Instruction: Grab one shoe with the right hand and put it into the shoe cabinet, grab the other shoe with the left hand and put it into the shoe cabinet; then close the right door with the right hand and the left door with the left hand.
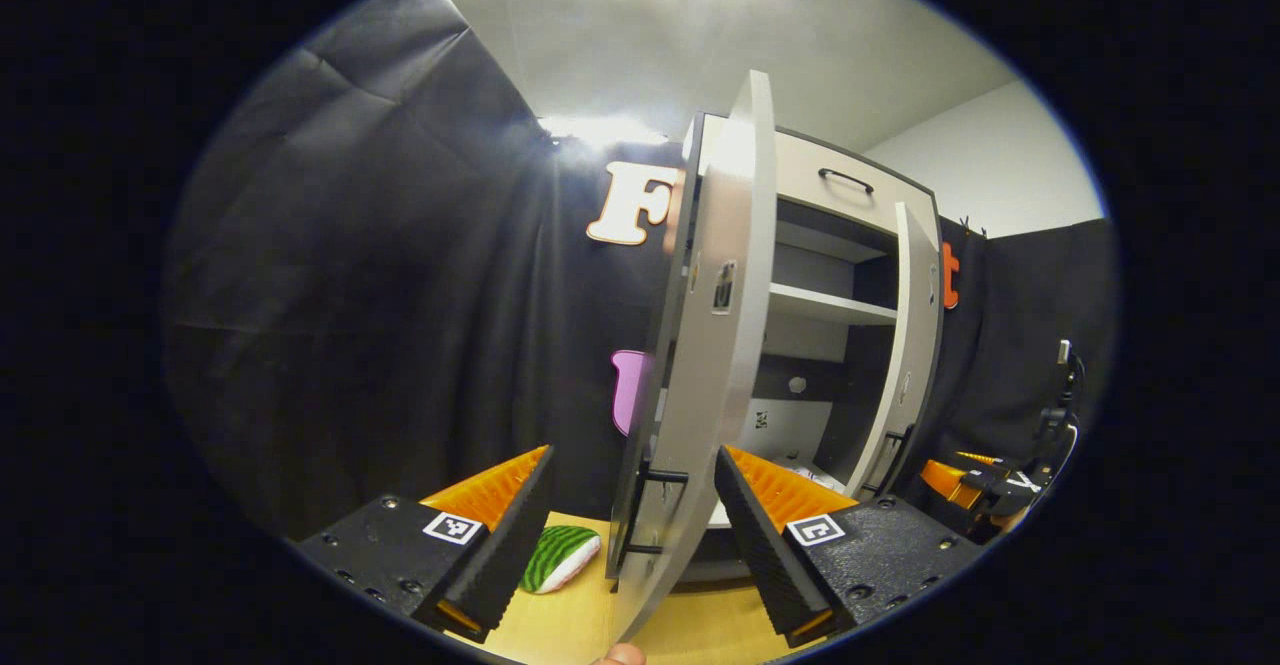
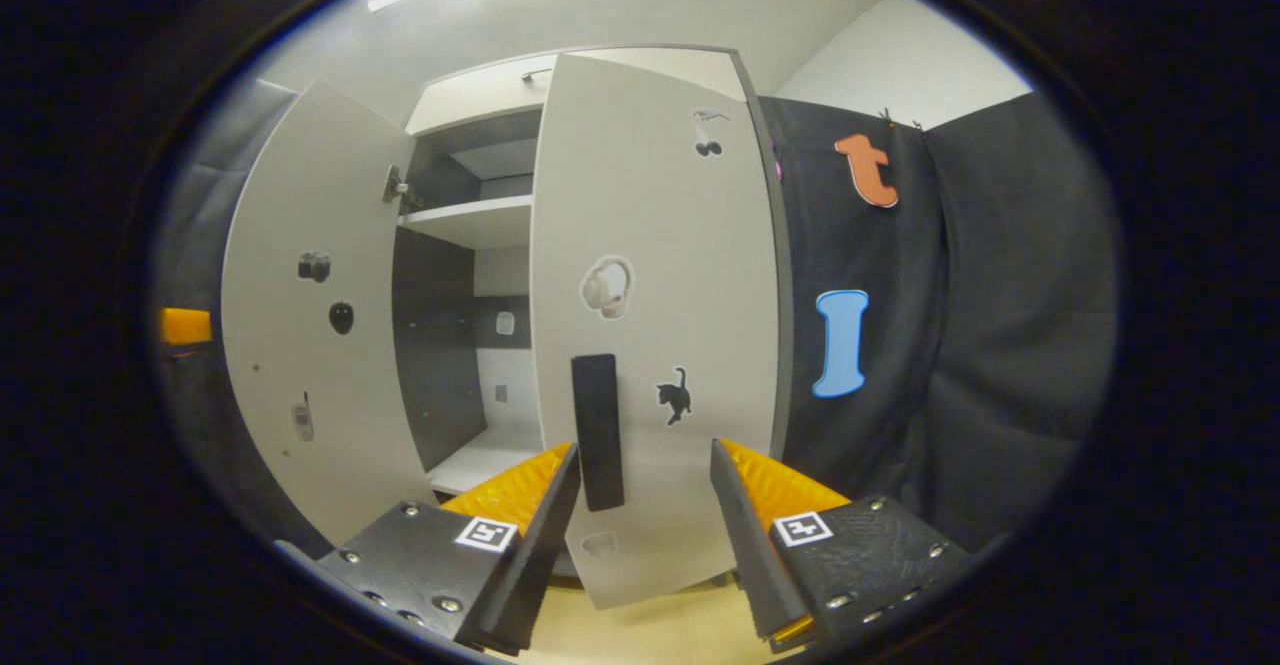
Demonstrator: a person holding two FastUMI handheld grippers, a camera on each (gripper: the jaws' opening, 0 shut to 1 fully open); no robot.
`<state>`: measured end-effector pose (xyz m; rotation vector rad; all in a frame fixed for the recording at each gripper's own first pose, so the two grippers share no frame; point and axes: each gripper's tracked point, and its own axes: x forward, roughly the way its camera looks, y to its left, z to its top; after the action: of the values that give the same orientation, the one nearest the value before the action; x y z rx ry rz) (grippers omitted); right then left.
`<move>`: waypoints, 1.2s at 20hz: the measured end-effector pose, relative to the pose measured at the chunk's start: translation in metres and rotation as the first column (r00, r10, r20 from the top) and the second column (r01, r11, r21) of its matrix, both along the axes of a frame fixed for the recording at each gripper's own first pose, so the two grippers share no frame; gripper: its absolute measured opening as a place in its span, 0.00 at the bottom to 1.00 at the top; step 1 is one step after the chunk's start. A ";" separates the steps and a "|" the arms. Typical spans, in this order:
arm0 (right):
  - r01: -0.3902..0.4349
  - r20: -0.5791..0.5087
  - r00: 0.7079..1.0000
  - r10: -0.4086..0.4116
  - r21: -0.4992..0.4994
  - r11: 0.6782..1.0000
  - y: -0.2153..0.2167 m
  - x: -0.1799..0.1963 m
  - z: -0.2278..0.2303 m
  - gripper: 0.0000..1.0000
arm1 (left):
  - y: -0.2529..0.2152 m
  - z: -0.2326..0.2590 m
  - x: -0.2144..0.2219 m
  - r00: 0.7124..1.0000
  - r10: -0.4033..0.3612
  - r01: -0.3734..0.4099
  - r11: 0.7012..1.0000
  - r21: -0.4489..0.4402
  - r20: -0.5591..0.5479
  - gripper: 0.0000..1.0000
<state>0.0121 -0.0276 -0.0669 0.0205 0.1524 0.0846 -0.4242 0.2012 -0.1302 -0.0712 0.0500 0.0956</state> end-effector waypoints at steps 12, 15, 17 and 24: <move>0.073 -0.008 0.997 -0.073 0.040 0.997 -0.018 -0.006 -0.005 0.78 | 0.024 -0.025 0.032 0.997 -0.031 0.030 0.999 -0.021 -0.066 1.00; 0.073 -0.011 0.997 -0.073 0.036 0.997 -0.018 -0.005 -0.007 0.78 | 0.022 -0.027 0.034 0.996 -0.041 0.038 0.999 -0.034 -0.075 0.95; 0.072 -0.009 0.997 -0.072 0.036 0.997 -0.018 -0.004 -0.007 0.78 | 0.021 -0.027 0.037 0.996 -0.043 0.040 0.998 -0.042 -0.077 0.95; 0.069 -0.009 0.998 -0.069 0.034 0.997 -0.013 0.001 -0.007 0.78 | 0.017 -0.031 0.043 0.993 -0.088 0.084 0.995 -0.052 -0.082 0.94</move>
<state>0.0134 -0.0406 -0.0743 0.0604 0.1578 0.0179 -0.3817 0.2183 -0.1615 -0.1136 0.1391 0.0112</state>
